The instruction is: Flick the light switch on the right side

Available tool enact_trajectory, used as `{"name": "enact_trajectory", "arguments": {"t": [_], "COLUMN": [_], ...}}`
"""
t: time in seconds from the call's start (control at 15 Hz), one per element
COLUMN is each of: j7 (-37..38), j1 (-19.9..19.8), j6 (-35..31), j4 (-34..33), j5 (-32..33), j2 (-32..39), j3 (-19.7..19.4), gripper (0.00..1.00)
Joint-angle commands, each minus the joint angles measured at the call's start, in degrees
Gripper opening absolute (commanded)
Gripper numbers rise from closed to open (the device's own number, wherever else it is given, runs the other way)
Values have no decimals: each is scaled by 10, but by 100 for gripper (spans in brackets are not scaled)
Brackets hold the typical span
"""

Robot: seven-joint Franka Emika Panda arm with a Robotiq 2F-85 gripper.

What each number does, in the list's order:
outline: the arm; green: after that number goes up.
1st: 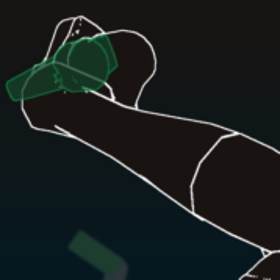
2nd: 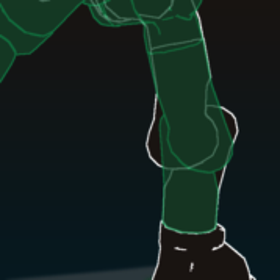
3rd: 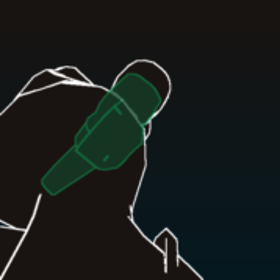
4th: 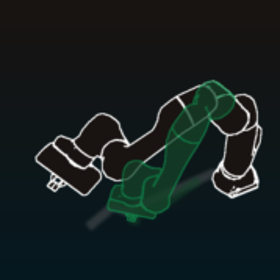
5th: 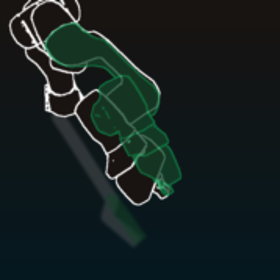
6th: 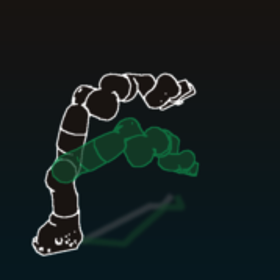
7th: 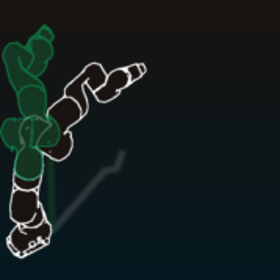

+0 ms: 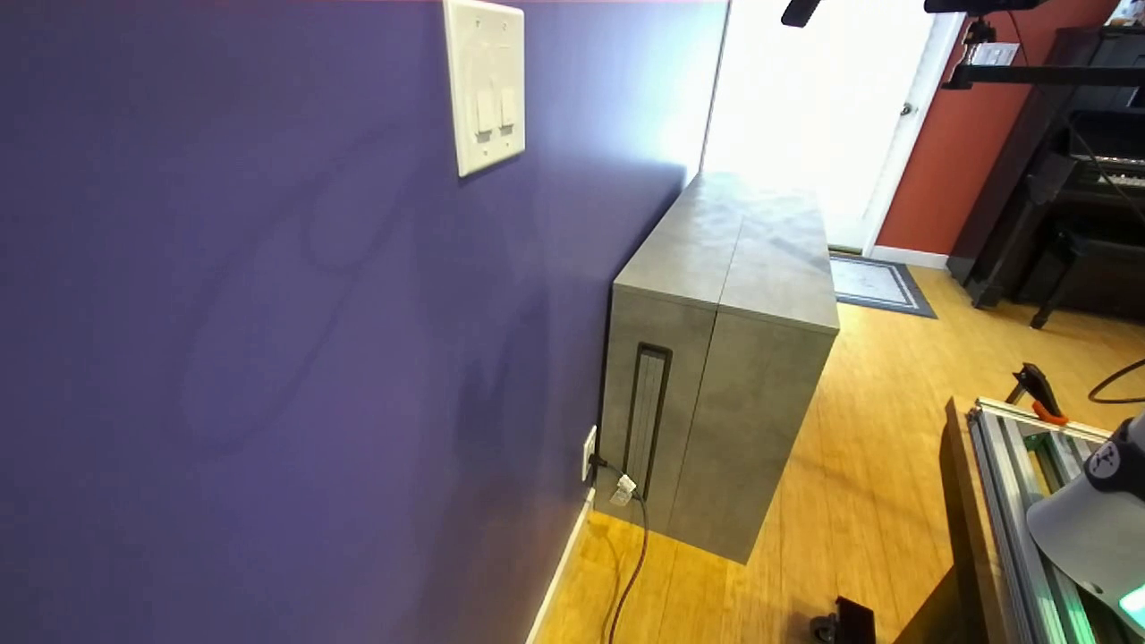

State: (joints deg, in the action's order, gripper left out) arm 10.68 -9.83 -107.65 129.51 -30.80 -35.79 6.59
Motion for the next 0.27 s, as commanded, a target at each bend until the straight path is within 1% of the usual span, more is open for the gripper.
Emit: {"name": "enact_trajectory", "arguments": {"t": [0.0, 0.2], "j7": [13, 13], "j1": [37, 43], "j6": [-9, -10], "j4": [2, 2], "j5": [16, 15], "j2": [4, 10], "j3": [-25, -24], "gripper": [100, 100]}}
